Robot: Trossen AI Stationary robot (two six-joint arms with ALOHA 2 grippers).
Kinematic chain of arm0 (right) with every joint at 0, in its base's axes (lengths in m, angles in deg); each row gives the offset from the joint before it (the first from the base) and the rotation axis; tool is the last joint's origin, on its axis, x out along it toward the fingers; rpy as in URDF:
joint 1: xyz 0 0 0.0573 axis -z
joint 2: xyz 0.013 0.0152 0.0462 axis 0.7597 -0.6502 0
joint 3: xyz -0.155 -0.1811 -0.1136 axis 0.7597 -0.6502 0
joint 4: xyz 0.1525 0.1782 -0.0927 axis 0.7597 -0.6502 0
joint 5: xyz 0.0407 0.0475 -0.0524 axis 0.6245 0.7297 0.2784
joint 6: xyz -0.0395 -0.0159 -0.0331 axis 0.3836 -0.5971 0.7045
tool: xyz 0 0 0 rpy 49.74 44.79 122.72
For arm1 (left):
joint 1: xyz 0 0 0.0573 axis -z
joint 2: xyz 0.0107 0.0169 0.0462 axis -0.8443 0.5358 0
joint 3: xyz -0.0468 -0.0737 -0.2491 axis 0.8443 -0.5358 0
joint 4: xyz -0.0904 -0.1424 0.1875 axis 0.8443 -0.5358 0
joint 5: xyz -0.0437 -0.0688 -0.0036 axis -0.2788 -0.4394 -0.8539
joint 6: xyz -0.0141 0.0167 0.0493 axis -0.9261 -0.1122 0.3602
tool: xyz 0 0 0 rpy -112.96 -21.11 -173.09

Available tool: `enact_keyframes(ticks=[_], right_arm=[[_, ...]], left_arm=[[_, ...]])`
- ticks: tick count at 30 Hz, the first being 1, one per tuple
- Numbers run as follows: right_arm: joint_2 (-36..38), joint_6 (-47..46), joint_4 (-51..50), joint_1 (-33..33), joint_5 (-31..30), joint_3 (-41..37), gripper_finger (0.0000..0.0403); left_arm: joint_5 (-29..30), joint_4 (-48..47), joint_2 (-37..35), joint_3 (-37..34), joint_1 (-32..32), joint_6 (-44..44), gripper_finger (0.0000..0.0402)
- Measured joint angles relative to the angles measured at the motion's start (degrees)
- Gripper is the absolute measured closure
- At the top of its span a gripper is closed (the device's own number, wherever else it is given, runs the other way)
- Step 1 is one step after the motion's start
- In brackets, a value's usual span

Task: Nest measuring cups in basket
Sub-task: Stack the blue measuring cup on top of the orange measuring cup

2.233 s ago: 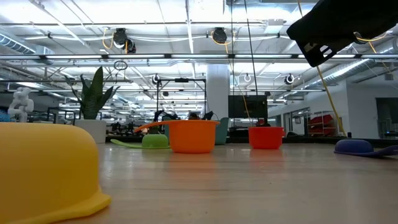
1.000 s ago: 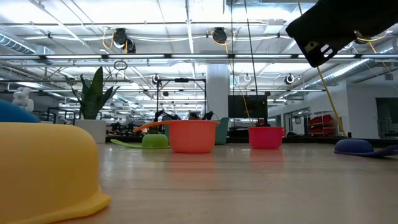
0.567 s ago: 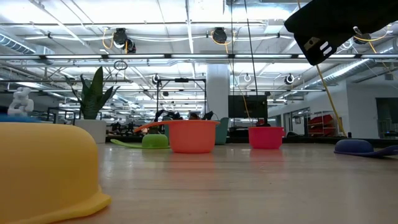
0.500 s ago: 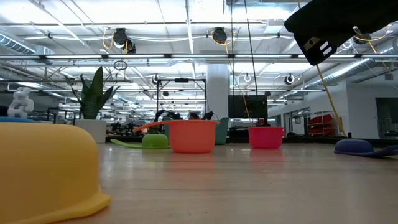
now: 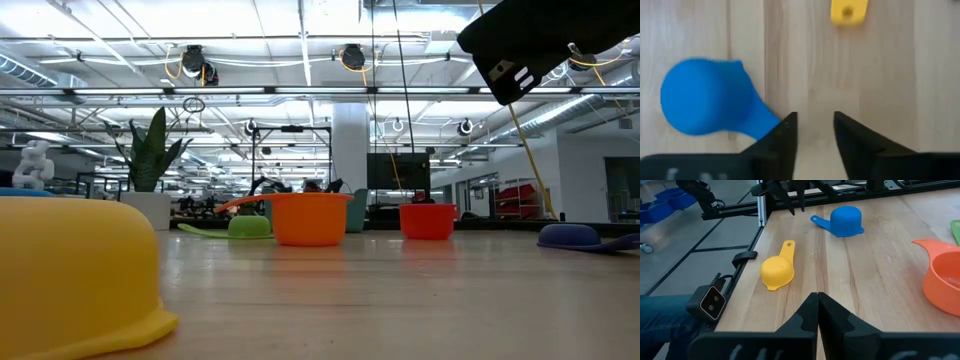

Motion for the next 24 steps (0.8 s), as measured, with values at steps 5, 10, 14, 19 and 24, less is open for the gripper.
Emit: enact_keyframes(ticks=[5, 10, 14, 19, 24], right_arm=[[0.0, 0.0, -0.02, 0.0, 0.13, 0.0, 0.0403], [0.0, 0.01, -0.04, 0.0, 0.15, 0.01, 0.0403], [0.0, 0.07, -0.07, 0.0, 0.17, 0.0, 0.0403], [-0.02, 0.04, -0.57, 0.0, 0.19, 0.0, 0.0403], [-0.02, 0.09, -0.55, 0.0, 0.2, 0.02, 0.0403]], left_arm=[[-0.31, -1.53, 2.08, -2.44, 2.41, 2.78, 0.0205], [0.41, -3.08, 3.4, -4.03, 2.5, 3.41, 0.0192], [0.49, -3.04, 3.48, -6.11, 1.95, 3.81, 0.0202], [0.13, -0.09, 3.25, -8.5, 2.01, 5.36, 0.0222], [0.32, 1.75, 3.12, -9.6, 2.07, 5.46, 0.0251]])
